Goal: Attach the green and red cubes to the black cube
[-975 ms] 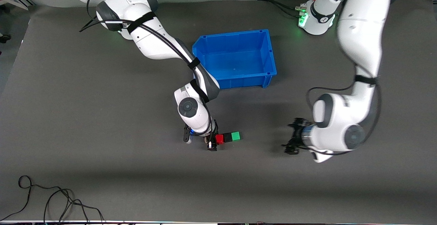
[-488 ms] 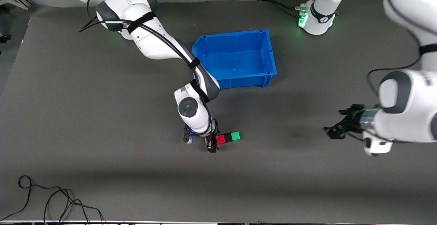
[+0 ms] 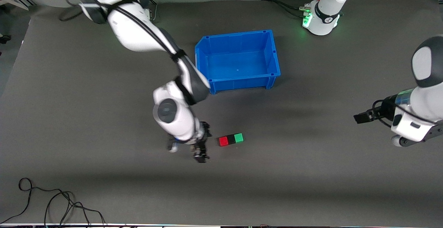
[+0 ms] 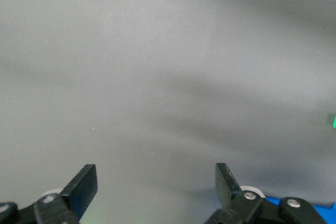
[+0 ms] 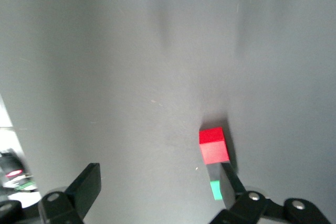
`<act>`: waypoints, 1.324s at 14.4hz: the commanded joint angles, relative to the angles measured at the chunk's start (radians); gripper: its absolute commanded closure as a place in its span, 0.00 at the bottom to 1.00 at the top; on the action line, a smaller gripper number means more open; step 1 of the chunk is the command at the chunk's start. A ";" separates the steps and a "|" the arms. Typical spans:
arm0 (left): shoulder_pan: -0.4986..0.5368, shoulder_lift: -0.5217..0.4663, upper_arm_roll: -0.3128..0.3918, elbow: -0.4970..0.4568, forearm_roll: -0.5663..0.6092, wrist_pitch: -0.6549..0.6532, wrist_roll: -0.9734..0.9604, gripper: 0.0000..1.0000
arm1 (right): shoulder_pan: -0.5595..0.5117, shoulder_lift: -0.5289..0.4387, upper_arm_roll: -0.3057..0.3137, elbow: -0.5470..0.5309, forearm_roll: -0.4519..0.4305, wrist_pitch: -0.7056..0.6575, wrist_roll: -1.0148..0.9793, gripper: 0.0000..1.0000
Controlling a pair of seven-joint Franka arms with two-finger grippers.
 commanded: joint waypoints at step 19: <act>0.063 -0.310 -0.050 -0.090 0.024 -0.086 0.300 0.00 | -0.477 -0.536 -0.075 -0.097 -0.038 -0.784 -1.519 0.00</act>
